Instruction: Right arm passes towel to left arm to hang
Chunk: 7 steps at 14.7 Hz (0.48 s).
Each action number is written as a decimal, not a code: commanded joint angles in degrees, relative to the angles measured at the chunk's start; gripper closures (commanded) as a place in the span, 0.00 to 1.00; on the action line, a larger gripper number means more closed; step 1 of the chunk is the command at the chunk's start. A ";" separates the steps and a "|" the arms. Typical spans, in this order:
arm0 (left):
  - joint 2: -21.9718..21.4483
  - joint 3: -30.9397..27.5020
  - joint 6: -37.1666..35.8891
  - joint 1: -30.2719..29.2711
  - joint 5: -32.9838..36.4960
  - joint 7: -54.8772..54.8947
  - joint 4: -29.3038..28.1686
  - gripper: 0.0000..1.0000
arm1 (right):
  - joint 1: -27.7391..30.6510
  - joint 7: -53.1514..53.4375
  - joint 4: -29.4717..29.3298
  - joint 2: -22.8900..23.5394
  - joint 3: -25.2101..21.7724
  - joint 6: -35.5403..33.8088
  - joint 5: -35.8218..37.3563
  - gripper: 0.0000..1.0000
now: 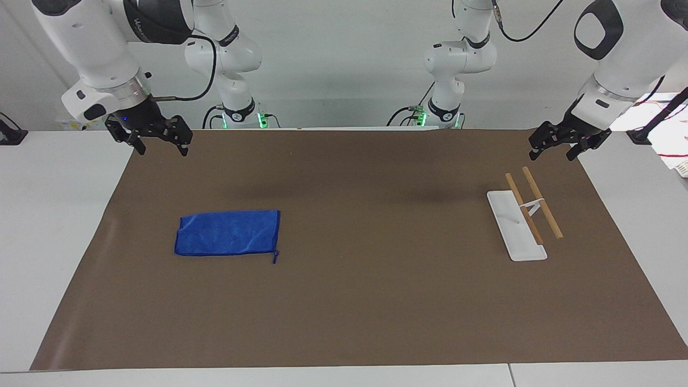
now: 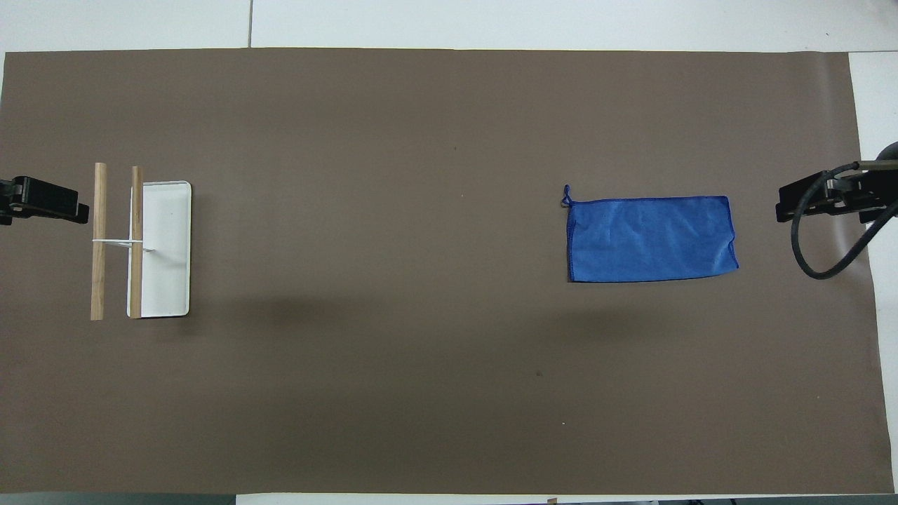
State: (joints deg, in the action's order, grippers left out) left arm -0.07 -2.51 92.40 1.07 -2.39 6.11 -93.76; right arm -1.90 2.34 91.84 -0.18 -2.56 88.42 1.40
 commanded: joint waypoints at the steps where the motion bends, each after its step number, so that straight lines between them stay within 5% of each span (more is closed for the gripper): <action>1: -1.42 0.14 0.15 0.16 1.16 -0.83 -1.25 0.00 | 0.23 -0.23 1.94 -1.40 0.36 1.05 -0.09 0.00; 7: -1.42 0.14 0.50 0.16 1.16 -0.92 -1.16 0.00 | 0.31 3.45 1.85 -1.49 0.36 1.14 -0.52 0.00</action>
State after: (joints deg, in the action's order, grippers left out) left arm -0.10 -2.51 92.43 1.07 -2.39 6.11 -93.76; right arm -1.89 3.75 91.87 -0.32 -2.55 88.46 1.35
